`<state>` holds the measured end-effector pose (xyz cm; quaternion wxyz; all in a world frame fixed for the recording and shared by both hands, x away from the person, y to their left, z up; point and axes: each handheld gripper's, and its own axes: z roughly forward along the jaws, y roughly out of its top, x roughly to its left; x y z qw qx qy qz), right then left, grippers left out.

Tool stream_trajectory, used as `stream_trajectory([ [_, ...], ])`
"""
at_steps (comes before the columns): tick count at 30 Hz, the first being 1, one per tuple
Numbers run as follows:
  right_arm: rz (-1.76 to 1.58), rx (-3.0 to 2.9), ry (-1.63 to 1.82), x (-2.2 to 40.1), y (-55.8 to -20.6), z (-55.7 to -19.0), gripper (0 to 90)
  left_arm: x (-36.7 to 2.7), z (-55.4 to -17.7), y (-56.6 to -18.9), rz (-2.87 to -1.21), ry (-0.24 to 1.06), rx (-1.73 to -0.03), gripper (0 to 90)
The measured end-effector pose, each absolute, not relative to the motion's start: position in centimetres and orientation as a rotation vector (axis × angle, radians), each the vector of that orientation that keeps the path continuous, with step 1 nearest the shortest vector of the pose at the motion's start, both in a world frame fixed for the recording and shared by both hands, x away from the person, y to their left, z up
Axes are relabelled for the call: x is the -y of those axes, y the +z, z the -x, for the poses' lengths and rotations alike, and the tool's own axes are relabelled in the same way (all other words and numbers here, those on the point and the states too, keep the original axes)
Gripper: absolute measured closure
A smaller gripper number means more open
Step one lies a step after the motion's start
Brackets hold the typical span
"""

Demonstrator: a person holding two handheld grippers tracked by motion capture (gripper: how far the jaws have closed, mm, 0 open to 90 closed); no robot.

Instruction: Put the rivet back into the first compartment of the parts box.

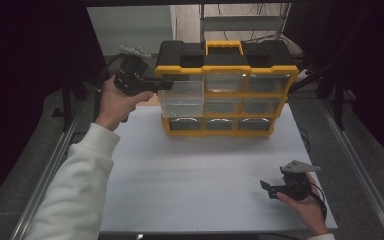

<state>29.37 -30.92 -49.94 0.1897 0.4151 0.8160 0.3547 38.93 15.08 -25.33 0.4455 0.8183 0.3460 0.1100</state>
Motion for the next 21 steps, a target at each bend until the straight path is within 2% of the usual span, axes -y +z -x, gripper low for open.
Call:
stream_trajectory([
  [11, -1.168, -2.295, 0.994, 31.0, -50.0, -29.4, 9.1, -14.0, -40.3, -26.0, -2.030, 0.256, -0.877, 82.6],
  [13, -1.166, -2.296, 0.994, 31.0, -50.0, -29.4, 9.1, -13.9, -40.3, -26.2, -2.030, 0.292, -0.889, 81.9],
  [14, -1.165, -2.297, 0.996, 30.9, -50.0, -29.4, 9.1, -13.9, -40.2, -26.2, -2.016, 0.329, -0.899, 77.4],
  [15, -1.163, -2.296, 0.995, 30.9, -50.0, -29.3, 9.1, -13.9, -40.1, -26.1, -1.996, 0.345, -0.906, 68.9],
  [16, -1.163, -2.297, 0.994, 30.9, -50.0, -29.3, 9.1, -14.1, -40.0, -26.0, -1.977, 0.333, -0.904, 52.2],
  [17, -1.163, -2.297, 0.994, 30.9, -50.0, -29.3, 9.1, -14.2, -39.9, -26.0, -1.966, 0.321, -0.900, 52.2],
  [18, -1.163, -2.295, 0.995, 30.9, -50.0, -29.3, 9.2, -14.4, -39.7, -25.9, -1.964, 0.311, -0.898, 36.9],
  [20, -1.164, -2.295, 0.995, 30.9, -50.0, -29.3, 9.1, -14.6, -39.3, -25.9, -1.970, 0.305, -0.895, 26.0],
  [21, -1.164, -2.295, 0.995, 30.9, -50.0, -29.3, 9.1, -14.8, -38.9, -25.9, -1.966, 0.304, -0.886, 26.0],
])
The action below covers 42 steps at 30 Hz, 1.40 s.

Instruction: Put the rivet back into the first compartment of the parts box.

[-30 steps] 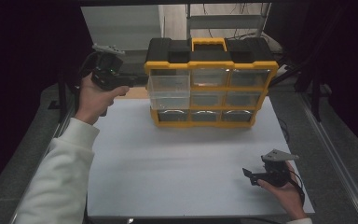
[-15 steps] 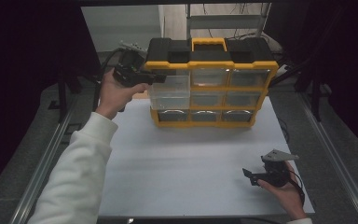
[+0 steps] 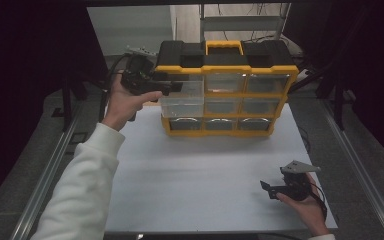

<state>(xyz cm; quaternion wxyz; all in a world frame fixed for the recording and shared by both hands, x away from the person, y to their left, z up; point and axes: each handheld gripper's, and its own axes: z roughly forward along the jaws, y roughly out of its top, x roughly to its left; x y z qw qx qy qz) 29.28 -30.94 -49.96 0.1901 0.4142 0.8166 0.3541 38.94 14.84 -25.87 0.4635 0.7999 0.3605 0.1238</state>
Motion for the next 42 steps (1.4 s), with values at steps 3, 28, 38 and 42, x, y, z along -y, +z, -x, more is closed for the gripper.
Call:
stream_trajectory([
  [3, -1.159, -2.299, 0.994, 30.8, -49.9, -29.3, 9.2, -15.5, -38.0, -26.0, -1.961, 0.298, -0.868, 19.6],
  [28, -1.135, -2.302, 1.012, 30.5, -49.7, -29.2, 9.1, -21.0, -31.8, -33.4, -1.951, 0.324, -0.978, 15.4],
  [38, -1.114, -2.295, 1.038, 30.2, -49.2, -29.1, 8.1, -21.7, -29.4, -39.9, -1.953, 0.299, -0.995, 16.5],
  [42, -1.102, -2.300, 1.050, 30.2, -49.3, -28.9, 7.8, -21.5, -28.6, -42.8, -1.996, 0.291, -1.012, 16.9],
])
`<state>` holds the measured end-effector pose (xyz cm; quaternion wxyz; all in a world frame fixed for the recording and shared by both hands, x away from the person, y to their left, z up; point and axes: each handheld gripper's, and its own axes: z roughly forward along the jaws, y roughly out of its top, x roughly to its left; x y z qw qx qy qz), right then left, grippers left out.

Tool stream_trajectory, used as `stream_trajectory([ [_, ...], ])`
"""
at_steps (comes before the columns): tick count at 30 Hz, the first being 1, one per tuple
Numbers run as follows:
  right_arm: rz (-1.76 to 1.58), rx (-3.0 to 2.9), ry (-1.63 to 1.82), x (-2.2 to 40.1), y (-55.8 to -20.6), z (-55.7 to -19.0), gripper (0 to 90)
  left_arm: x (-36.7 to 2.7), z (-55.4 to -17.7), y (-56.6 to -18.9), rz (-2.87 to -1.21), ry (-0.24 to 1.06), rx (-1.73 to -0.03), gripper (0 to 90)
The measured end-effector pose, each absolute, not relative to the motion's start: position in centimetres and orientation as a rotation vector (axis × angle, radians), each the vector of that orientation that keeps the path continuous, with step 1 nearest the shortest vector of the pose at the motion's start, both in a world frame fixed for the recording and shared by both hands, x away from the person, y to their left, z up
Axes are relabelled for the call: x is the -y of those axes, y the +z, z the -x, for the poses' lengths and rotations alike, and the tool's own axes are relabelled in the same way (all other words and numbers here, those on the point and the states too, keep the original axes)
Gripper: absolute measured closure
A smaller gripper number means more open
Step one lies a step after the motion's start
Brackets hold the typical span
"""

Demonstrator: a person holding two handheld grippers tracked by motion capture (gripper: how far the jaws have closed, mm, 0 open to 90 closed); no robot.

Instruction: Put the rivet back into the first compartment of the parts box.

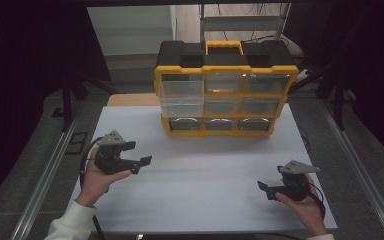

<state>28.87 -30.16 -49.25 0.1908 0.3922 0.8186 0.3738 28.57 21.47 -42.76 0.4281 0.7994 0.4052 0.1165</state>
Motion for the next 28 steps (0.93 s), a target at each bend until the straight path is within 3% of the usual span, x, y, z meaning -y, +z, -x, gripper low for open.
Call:
stream_trajectory([
  [11, -1.087, -2.309, 1.068, 30.3, -49.3, -28.9, 7.5, -21.8, -27.2, -49.5, -2.031, 0.220, -1.098, 17.7],
  [17, -1.086, -2.302, 1.101, 30.5, -49.2, -28.9, 7.2, -21.3, -26.9, -50.0, -2.071, 0.272, -1.096, 17.6],
  [28, -1.091, -2.311, 1.151, 30.8, -49.1, -29.5, 5.1, -21.5, -27.0, -50.4, -2.058, 0.257, -1.111, 17.7],
])
